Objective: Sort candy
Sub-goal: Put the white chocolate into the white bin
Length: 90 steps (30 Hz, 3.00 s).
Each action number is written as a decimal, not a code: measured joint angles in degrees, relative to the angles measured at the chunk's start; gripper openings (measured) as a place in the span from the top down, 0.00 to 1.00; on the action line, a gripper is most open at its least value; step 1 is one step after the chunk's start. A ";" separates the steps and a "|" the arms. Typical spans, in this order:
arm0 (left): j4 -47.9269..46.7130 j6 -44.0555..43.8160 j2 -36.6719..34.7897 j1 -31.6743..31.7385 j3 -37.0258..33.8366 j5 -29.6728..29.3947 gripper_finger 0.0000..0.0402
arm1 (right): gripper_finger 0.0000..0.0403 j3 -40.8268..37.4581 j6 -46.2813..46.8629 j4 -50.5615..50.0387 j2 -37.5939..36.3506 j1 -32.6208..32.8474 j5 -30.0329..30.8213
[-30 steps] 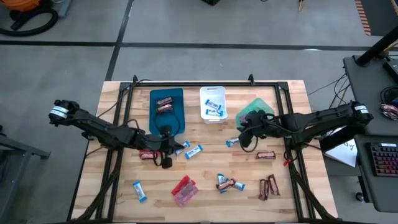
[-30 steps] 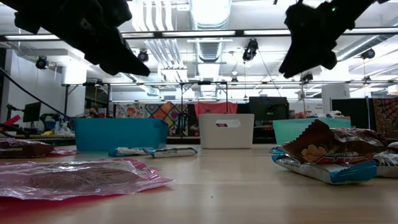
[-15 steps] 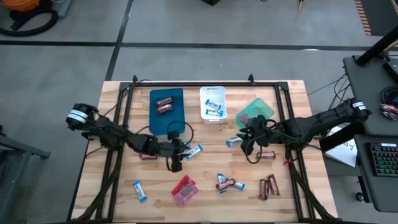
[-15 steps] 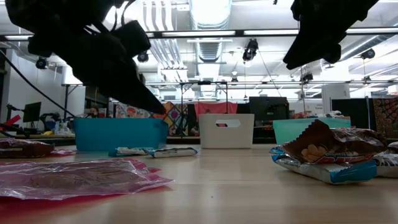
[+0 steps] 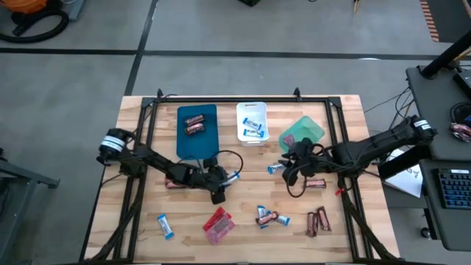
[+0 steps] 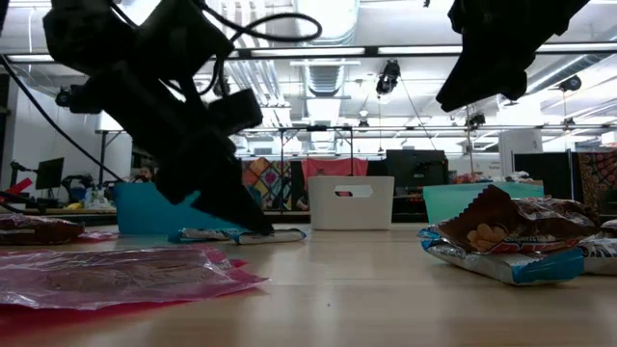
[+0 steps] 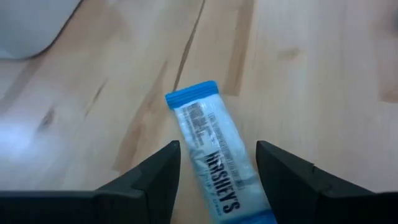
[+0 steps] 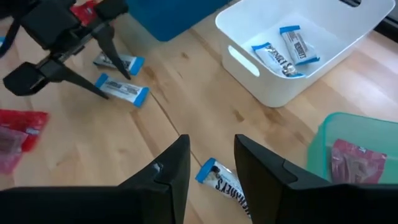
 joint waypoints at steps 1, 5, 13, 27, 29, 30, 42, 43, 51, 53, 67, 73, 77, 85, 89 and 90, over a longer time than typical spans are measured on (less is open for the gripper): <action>0.04 -0.25 0.17 -0.01 0.00 -0.11 0.52 | 0.72 -0.02 0.00 -0.04 0.41 0.00 -0.07; -0.54 -1.06 0.25 -0.01 -0.20 -0.33 0.53 | 0.72 -0.02 0.00 0.06 2.12 0.00 -0.11; -2.07 -1.20 0.27 -0.03 -0.36 0.18 0.66 | 0.71 -0.02 0.96 0.14 4.67 0.00 -0.51; -1.58 2.76 -2.51 -0.01 -0.55 2.88 0.88 | 0.74 -0.02 1.05 0.51 5.16 0.00 -0.50; -1.25 4.21 -4.77 -0.03 -0.55 3.17 0.88 | 0.73 -0.02 1.03 0.50 5.16 0.00 -0.51; -1.18 5.06 -6.03 -0.01 -0.55 3.17 0.88 | 0.73 -0.02 1.01 0.50 5.16 0.00 -0.50; -0.89 24.35 -19.97 6.87 3.19 2.30 0.90 | 0.75 -0.02 0.87 0.52 5.16 0.00 -0.50; -1.14 26.23 -20.18 8.15 4.18 2.32 0.91 | 0.74 -0.02 0.86 0.51 5.16 0.00 -0.50; -17.15 31.26 -17.13 16.25 15.51 14.56 0.91 | 0.75 -0.05 0.79 0.75 5.17 0.00 -0.50; -19.78 31.34 -16.25 16.23 16.43 15.91 0.91 | 0.75 -0.07 -0.64 2.53 5.55 -0.02 -0.40; -22.90 28.83 -21.50 14.43 16.35 15.80 0.91 | 0.71 -0.79 -29.82 38.93 23.70 -0.05 -1.07; -22.85 24.83 -27.42 12.26 15.73 13.90 0.91 | 0.55 -0.79 -30.55 52.40 31.74 -1.11 -0.98; -23.57 23.23 -30.31 7.93 15.16 6.52 0.91 | 0.44 -0.34 -30.58 59.49 37.03 -1.42 -0.96; -24.54 21.92 -32.56 -0.72 14.67 -1.87 0.90 | 0.28 5.26 -29.64 61.31 46.85 -3.04 -0.52; -25.55 21.14 -32.56 -2.95 14.63 -3.87 0.90 | 0.27 8.22 -28.63 61.38 50.53 -4.44 -0.55; -25.73 20.69 -32.56 -3.30 14.62 -4.13 0.90 | 0.27 8.70 -28.61 61.34 51.34 -4.74 -0.52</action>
